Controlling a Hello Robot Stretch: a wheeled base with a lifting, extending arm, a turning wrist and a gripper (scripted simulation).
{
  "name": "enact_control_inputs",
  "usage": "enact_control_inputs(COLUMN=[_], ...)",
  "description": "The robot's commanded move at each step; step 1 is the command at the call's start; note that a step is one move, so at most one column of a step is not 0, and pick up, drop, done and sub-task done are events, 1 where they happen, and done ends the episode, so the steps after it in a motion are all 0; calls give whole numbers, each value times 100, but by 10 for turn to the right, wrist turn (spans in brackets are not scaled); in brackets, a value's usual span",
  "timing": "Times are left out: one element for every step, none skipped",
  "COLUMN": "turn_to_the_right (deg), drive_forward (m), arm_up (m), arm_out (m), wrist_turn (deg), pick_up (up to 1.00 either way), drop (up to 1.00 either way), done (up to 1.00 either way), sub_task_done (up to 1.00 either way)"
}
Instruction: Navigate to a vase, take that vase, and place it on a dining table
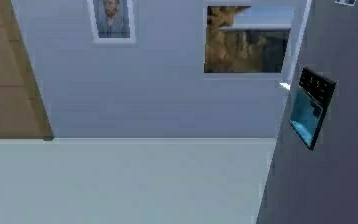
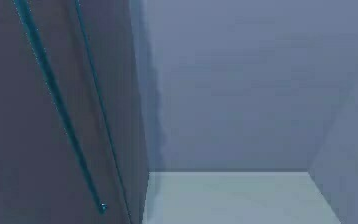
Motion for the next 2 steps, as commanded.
enact_control_inputs(turn_to_the_right=[-450, 0], drive_forward=[0, 40], arm_up=[0, 0], arm_out=[0, 0], wrist_turn=[0, 0], pick_up=[0, 0], drop=[0, 0], done=[0, 0], sub_task_done=[0, 0])
